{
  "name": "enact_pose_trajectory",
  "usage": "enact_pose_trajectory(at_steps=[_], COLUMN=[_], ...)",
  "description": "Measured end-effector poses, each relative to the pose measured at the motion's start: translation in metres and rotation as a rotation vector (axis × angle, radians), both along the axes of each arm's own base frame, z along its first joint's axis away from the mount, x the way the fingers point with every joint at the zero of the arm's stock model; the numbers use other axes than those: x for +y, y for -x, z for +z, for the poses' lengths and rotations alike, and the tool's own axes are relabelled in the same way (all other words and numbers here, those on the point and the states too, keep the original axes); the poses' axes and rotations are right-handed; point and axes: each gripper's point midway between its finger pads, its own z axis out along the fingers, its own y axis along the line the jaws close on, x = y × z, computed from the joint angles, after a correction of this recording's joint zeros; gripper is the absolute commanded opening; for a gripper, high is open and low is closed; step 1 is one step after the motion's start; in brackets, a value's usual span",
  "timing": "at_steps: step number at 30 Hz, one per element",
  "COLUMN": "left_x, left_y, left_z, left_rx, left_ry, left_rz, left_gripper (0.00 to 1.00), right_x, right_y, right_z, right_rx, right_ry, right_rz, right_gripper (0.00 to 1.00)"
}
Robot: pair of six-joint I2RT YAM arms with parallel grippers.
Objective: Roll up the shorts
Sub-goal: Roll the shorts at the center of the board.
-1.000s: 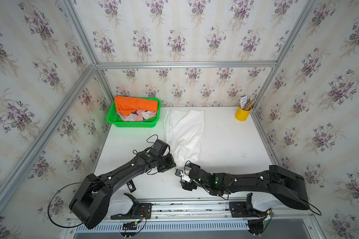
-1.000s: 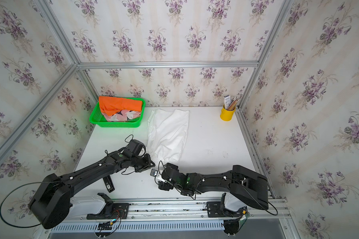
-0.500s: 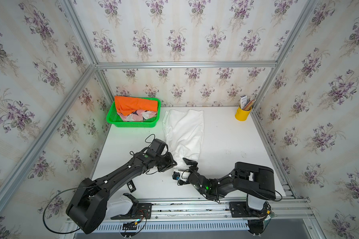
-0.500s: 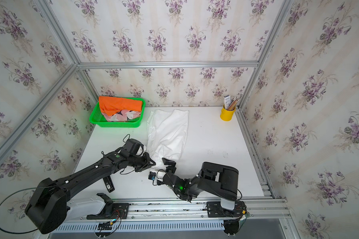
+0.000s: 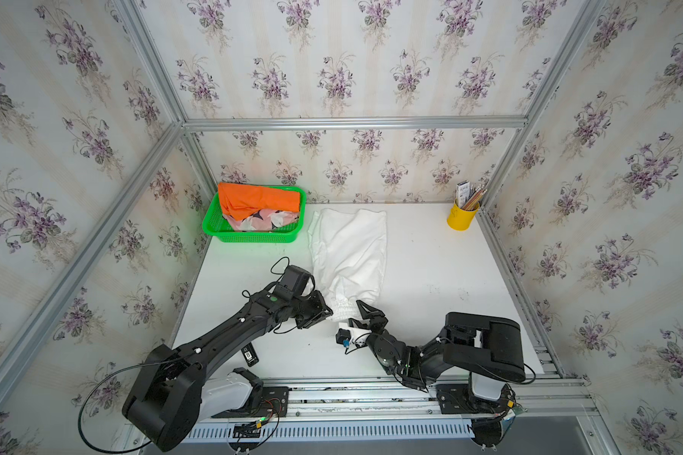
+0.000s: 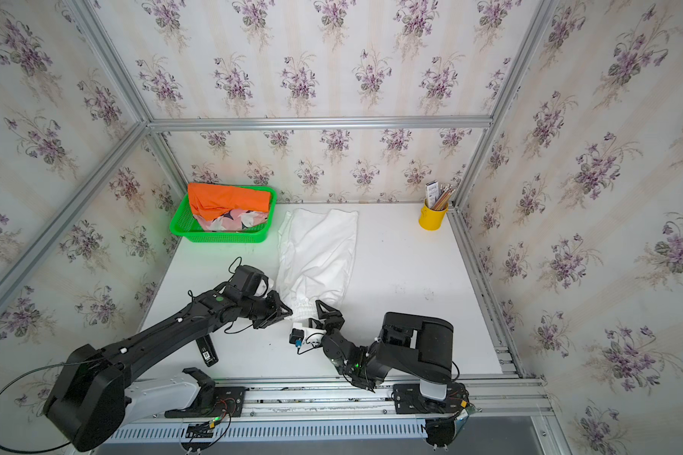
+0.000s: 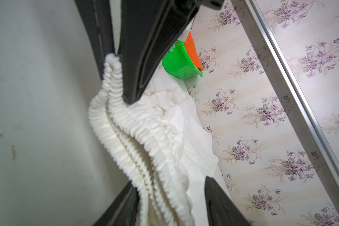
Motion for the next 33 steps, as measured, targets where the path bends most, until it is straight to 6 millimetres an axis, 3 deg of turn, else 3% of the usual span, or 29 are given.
enact_pose_trajectory(at_steps=[3, 4, 6, 10, 13, 16, 18, 23, 28, 33], left_x=[-0.001, -0.001, 0.001, 0.016, 0.03, 0.027, 0.013, -0.021, 0.003, 0.012], left_y=[0.0, 0.0, 0.001, -0.006, -0.018, -0.025, -0.026, 0.0, 0.016, 0.018], left_z=[0.001, 0.001, 0.003, 0.029, 0.059, 0.065, 0.053, -0.001, -0.061, -0.078], left_rx=[0.001, 0.0, 0.003, -0.057, -0.152, -0.162, -0.133, -0.008, 0.141, 0.169], left_ry=[0.006, 0.006, -0.001, -0.052, -0.126, -0.182, -0.189, -0.197, -0.316, -0.363], left_rz=[-0.003, -0.005, -0.004, 0.008, 0.008, -0.069, -0.159, -0.415, -0.453, -0.46], left_gripper=[0.19, 0.23, 0.35, 0.41, 0.36, 0.23, 0.17, 0.18, 0.21, 0.28], right_x=[-0.001, -0.002, -0.002, -0.001, 0.003, 0.005, 0.006, 0.018, 0.025, 0.029], right_y=[0.004, 0.004, 0.006, 0.01, 0.013, 0.02, 0.025, 0.039, 0.051, 0.051], right_z=[-0.004, -0.006, -0.01, -0.014, -0.015, -0.023, -0.029, -0.036, -0.038, -0.036], right_rx=[0.024, 0.031, 0.055, 0.125, 0.195, 0.28, 0.34, 0.491, 0.674, 0.886], right_ry=[0.005, 0.013, 0.019, 0.012, -0.004, -0.004, -0.001, 0.011, 0.025, 0.021], right_rz=[0.007, 0.006, 0.011, 0.021, 0.03, 0.046, 0.056, 0.091, 0.13, 0.154], right_gripper=[0.03, 0.0, 0.0, 0.0, 0.0, 0.0, 0.0, 0.0, 0.0, 0.0])
